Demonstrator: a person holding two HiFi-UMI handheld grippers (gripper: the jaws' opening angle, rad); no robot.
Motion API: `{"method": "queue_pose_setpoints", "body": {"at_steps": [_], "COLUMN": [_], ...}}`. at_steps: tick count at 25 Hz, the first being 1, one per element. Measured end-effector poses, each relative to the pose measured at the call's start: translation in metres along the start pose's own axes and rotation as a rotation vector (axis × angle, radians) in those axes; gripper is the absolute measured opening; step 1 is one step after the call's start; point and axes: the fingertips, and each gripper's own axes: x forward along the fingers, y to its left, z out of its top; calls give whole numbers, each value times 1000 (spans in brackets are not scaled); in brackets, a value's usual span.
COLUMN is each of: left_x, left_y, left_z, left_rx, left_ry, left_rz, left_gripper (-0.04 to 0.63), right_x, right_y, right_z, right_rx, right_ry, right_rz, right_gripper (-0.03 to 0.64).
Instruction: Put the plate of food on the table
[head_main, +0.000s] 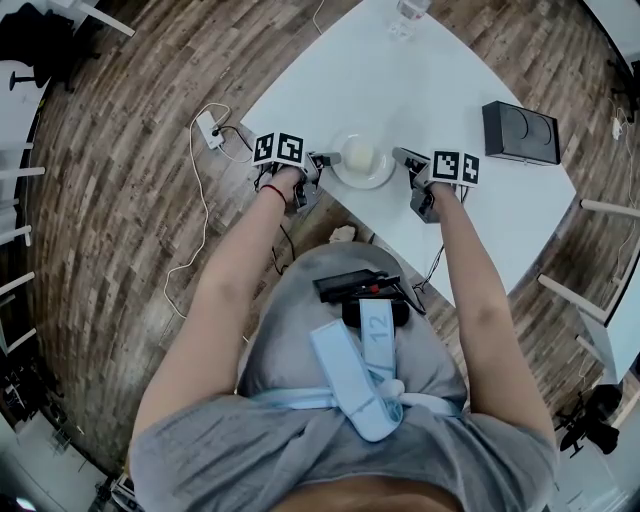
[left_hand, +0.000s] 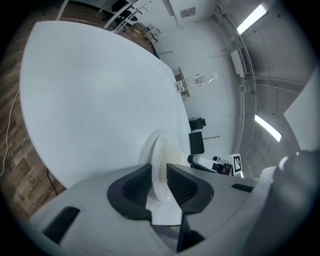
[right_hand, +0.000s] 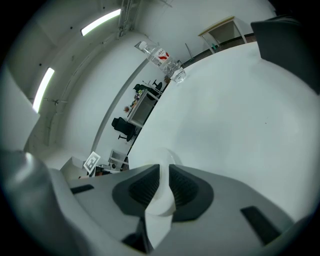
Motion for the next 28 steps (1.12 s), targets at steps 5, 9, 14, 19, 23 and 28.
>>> {"method": "queue_pose_setpoints", "body": {"at_steps": [5, 9, 14, 19, 23, 28], "left_x": [-3, -10, -20, -28, -35, -44], "left_y": [-2, 5, 8, -4, -19, -41], "left_z": [-1, 5, 11, 7, 2, -10], "left_rx": [99, 205, 388, 472, 524, 582], "left_ry": [41, 51, 94, 96, 75, 52], "left_rz": [50, 141, 265, 276, 263, 232], "left_gripper": [123, 128, 160, 159, 158, 158], "right_x": [-4, -7, -11, -17, -23, -31], "right_y": [2, 0, 3, 14, 27, 45], "right_z": [-2, 1, 0, -6, -11, -20], "right_rx": [-12, -11, -29, -94, -123, -169], "right_ry": [-6, -18, -21, -15, -29, -46], "right_rz": [-3, -6, -4, -4, 9, 19], "right_gripper": [41, 41, 41, 41, 40, 40]}}
